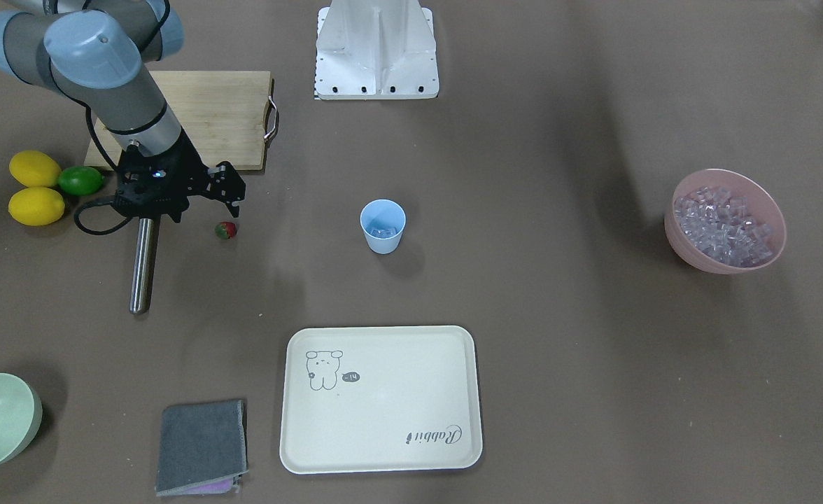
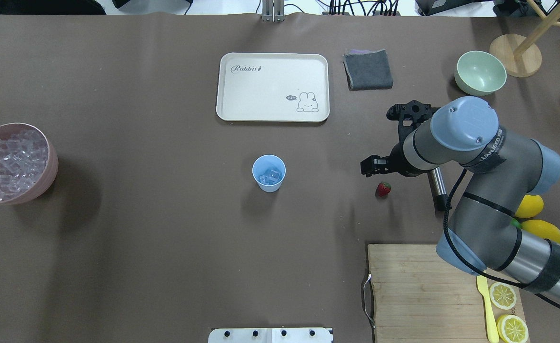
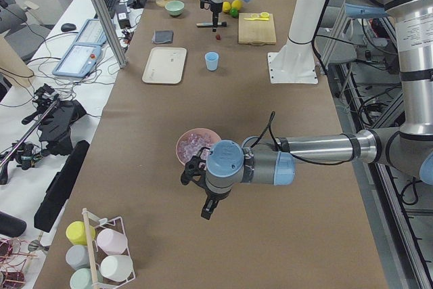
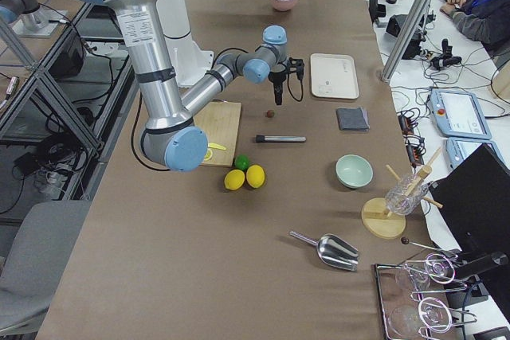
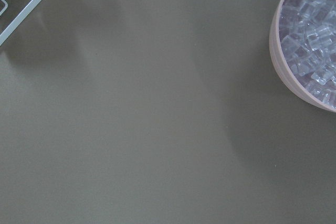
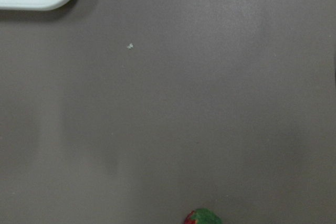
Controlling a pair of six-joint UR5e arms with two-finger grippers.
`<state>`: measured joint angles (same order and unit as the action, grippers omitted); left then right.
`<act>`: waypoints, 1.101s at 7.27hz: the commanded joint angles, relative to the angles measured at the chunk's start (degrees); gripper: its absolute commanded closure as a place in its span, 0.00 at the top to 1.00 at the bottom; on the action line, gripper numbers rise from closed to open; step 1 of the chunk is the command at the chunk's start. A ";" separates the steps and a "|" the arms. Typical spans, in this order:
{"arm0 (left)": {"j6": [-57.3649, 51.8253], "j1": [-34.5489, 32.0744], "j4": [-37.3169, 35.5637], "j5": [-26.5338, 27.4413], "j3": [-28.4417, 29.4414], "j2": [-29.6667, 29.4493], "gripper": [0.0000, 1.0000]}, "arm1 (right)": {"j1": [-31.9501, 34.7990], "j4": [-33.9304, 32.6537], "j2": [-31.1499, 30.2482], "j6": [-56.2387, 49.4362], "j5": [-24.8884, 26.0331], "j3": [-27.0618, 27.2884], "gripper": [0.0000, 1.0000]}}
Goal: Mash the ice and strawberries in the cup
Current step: 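Reach the right gripper down to the red strawberry and grasp it, then carry the strawberry with the right gripper over the blue cup and lower it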
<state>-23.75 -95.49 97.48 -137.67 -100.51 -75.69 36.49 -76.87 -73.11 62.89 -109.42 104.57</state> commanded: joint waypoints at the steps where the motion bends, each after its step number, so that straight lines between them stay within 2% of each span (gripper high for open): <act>1: -0.16 -0.04 0.17 0.03 -0.04 0.01 0.99 | -1.24 0.41 -1.24 0.92 0.70 -0.59 0.99; 5: -0.42 -0.04 0.34 0.03 -0.39 1.15 1.00 | -2.91 0.49 -0.81 1.61 1.49 -2.88 0.98; 6: -0.42 -0.04 0.34 0.03 -0.39 1.16 1.00 | -3.26 0.58 -0.72 2.31 1.67 -2.88 0.94; 7: -0.42 -0.04 0.34 0.12 -0.30 1.16 0.99 | -3.79 0.49 -0.72 3.02 2.71 -2.88 0.81; 8: -0.42 -0.04 0.34 0.12 -0.30 1.16 0.99 | -4.40 0.58 -0.54 4.33 3.07 -2.88 0.63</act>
<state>-24.17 -95.54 97.82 -137.58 -100.84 -74.56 32.79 -76.34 -73.80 65.89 -107.00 101.72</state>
